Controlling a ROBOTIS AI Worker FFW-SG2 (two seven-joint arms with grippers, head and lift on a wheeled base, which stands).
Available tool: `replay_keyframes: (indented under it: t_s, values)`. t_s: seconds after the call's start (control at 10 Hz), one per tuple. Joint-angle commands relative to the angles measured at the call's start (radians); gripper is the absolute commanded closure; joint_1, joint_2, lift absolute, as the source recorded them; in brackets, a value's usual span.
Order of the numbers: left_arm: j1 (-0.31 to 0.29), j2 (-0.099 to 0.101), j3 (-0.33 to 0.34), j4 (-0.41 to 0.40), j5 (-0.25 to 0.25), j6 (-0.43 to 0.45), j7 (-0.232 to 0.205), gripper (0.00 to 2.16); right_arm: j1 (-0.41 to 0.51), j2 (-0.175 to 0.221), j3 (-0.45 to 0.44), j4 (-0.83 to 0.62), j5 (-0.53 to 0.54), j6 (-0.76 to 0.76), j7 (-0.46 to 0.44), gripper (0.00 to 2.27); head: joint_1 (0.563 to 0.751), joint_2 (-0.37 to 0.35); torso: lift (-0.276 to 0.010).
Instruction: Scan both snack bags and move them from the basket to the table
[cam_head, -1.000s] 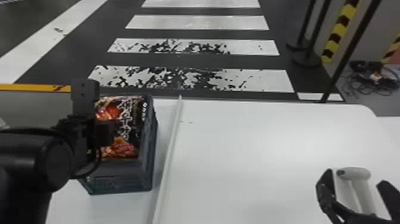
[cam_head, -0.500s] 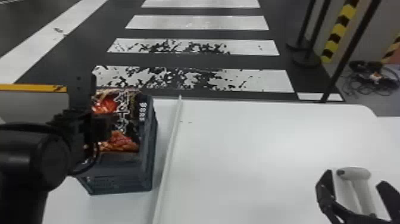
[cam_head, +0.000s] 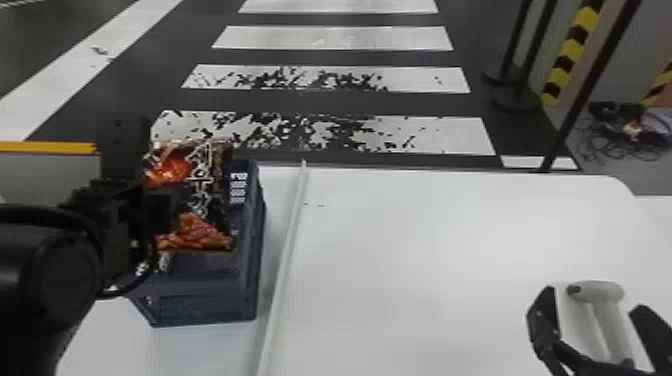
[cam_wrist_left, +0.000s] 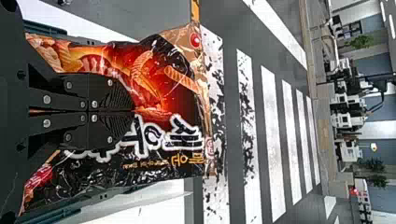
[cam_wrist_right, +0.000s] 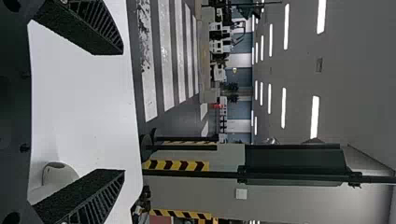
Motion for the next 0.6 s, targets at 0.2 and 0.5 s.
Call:
replay_keyframes:
  t_s: [0.2,0.5]
  values:
    - [0.015,-0.001,0.033,-0.052,0.059,0.019,0.0,2.06,0.002,0.0,0.002,-0.001,0.005,-0.003,-0.002,0.01,0.695,0.063,-0.098]
    - [0.01,-0.005,0.058,-0.064,0.125,0.019,-0.005,2.06,0.004,0.002,0.0,-0.001,0.009,-0.006,-0.003,0.01,0.695,0.045,-0.098]
